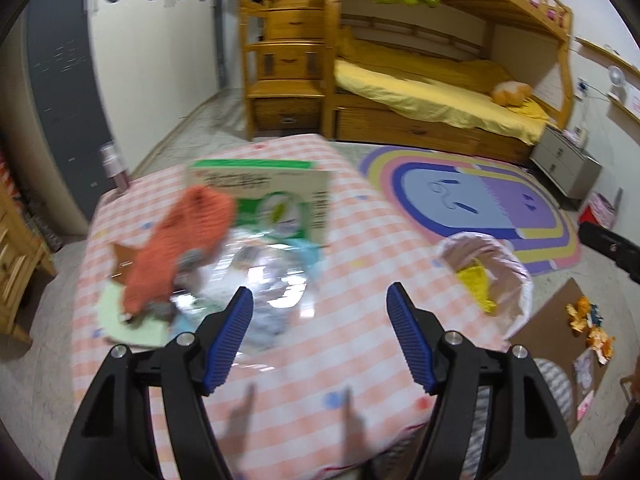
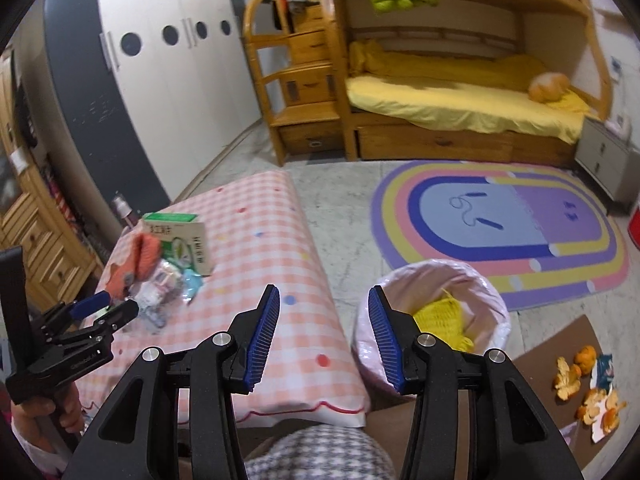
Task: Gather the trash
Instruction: 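Grasp the orange glove with the left tool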
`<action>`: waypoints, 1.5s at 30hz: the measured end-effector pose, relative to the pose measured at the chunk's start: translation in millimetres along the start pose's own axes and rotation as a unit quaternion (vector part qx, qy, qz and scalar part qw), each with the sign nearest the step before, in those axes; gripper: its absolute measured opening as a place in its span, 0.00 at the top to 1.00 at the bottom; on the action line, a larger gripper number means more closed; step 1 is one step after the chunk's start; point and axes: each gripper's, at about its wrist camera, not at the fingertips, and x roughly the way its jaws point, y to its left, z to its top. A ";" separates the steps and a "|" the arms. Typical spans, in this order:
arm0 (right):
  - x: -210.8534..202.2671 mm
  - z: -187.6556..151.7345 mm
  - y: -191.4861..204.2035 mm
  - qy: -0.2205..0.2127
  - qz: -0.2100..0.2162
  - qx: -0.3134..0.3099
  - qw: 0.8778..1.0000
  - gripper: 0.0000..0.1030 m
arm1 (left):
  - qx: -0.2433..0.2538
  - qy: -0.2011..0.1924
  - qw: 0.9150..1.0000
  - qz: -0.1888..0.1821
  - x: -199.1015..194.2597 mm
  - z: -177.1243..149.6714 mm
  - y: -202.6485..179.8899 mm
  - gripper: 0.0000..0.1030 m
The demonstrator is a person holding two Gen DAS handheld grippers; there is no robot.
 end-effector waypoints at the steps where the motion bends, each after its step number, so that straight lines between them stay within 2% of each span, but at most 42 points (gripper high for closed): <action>1: 2.1 0.8 8.6 0.002 0.004 -0.008 1.000 0.54 | -0.007 -0.001 1.000 0.009 -1.8 -1.3 10.9 0.30; 8: 24.4 1.7 66.4 0.026 0.031 -0.052 0.998 0.51 | -0.064 -0.010 0.996 0.058 -9.7 -2.2 77.2 0.17; 14: 49.2 6.6 112.8 0.034 0.044 -0.095 0.994 0.53 | -0.085 -0.006 0.994 0.070 -1.8 -0.9 109.6 0.17; 16: 58.0 8.9 120.4 0.037 0.047 -0.098 0.993 0.61 | -0.084 -0.001 0.994 0.071 5.9 1.0 115.3 0.17; 19: 72.8 12.0 129.7 0.045 0.046 -0.104 0.993 0.68 | -0.082 0.010 0.994 0.066 20.8 7.7 119.2 0.17; 24: 90.1 15.3 136.2 0.055 0.046 -0.109 0.992 0.68 | -0.070 0.019 0.995 0.061 44.3 20.5 119.3 0.28; 28: 98.0 16.3 135.5 0.061 0.046 -0.109 0.991 0.68 | -0.070 0.026 0.996 0.053 62.6 34.0 115.2 0.28; 31: 103.8 15.7 133.8 0.067 0.045 -0.107 0.991 0.68 | -0.070 0.035 0.996 0.045 75.4 43.3 114.6 0.24; 34: 106.7 14.1 131.8 0.071 0.047 -0.106 0.991 0.68 | -0.065 0.047 0.995 0.053 89.3 47.7 115.7 0.24; 36: 107.9 13.1 130.2 0.072 0.046 -0.106 0.991 0.68 | -0.060 0.060 0.994 0.063 97.8 45.8 117.8 0.30; 40: 110.9 11.4 128.3 0.075 0.047 -0.106 0.990 0.68 | -0.074 0.073 0.993 0.051 106.6 38.7 126.1 0.44; 42: 109.8 10.0 128.7 0.075 0.049 -0.106 0.990 0.68 | -0.074 0.069 0.994 0.045 105.2 39.8 128.0 0.56; 44: 105.8 9.1 128.8 0.072 0.049 -0.108 0.990 0.68 | -0.073 0.065 0.994 0.045 101.9 43.8 130.0 0.82; 45: 102.8 8.5 128.7 0.069 0.050 -0.109 0.990 0.68 | -0.073 0.062 0.994 0.044 98.9 45.3 131.2 0.87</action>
